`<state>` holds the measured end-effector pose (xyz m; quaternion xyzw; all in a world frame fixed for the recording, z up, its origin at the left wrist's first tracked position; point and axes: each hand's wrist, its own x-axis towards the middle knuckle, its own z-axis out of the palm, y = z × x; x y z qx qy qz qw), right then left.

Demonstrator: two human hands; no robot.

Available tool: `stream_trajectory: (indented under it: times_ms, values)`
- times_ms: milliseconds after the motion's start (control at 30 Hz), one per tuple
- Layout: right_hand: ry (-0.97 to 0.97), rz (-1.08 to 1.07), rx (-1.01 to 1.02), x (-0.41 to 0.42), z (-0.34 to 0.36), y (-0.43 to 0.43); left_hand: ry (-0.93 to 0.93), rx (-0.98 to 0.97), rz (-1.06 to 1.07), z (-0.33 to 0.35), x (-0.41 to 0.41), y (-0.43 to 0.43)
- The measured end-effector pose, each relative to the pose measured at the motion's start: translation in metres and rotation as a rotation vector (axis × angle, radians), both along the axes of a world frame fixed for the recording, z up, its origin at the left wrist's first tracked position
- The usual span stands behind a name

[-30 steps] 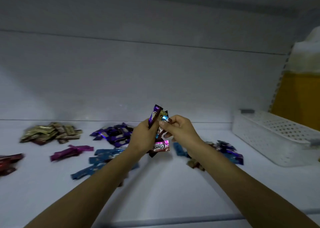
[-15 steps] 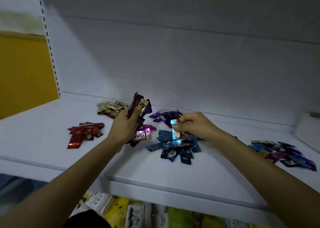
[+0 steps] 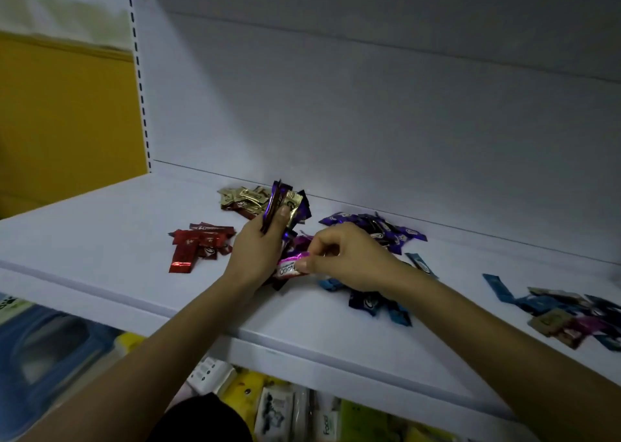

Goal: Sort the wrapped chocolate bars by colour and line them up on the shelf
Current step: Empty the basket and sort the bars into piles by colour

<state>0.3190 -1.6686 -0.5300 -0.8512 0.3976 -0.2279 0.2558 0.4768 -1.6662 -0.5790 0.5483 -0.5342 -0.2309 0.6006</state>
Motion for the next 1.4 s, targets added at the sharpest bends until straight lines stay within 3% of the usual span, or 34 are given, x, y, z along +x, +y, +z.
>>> stream_trajectory:
  times_ms: [133, 233, 333, 433, 533, 633, 767, 867, 1000, 1133, 1233, 1300, 1400]
  values:
    - [-0.042, 0.014, 0.197, -0.01, 0.011, -0.013, -0.01, -0.011, 0.035, 0.007, 0.016, 0.0]
    - [-0.13, -0.112, 0.257, -0.019, 0.014, -0.035, 0.019, -0.002, 0.018, 0.008, 0.025, 0.002]
    - [-0.152, -0.244, 0.214, -0.014, 0.011, -0.058, 0.03, 0.022, 0.002, 0.004, 0.032, 0.007]
    - [0.008, -0.249, 0.178, 0.001, 0.002, -0.068, 0.016, 0.033, -0.041, 0.0, 0.035, 0.01]
    - [-0.031, -0.253, -0.026, 0.017, 0.0, -0.067, -0.054, 0.051, -0.071, -0.002, 0.035, 0.011]
    - [-0.299, -0.073, -0.054, 0.034, 0.009, -0.055, -0.068, 0.077, -0.109, -0.002, 0.034, 0.009]
    - [-0.238, 0.161, -0.031, 0.055, 0.016, -0.049, -0.127, 0.083, -0.123, -0.003, 0.033, 0.008]
    - [-0.443, 0.171, 0.078, 0.067, 0.024, -0.05, -0.135, 0.063, -0.117, -0.004, 0.033, 0.009]
    - [-0.622, 0.0, 0.234, 0.075, 0.034, -0.068, -0.107, 0.061, -0.095, -0.003, 0.032, 0.011]
    - [-0.667, -0.255, 0.381, 0.083, 0.039, -0.099, -0.083, 0.078, -0.057, -0.002, 0.031, 0.009]
    - [-0.6, -0.321, 0.515, 0.09, 0.042, -0.112, -0.05, 0.077, -0.068, -0.002, 0.032, 0.01]
    - [-0.558, -0.299, 0.562, 0.089, 0.04, -0.111, -0.021, 0.074, -0.067, -0.001, 0.034, 0.011]
    - [-0.499, -0.097, 0.576, 0.077, 0.034, -0.101, 0.033, 0.057, -0.093, -0.001, 0.035, 0.012]
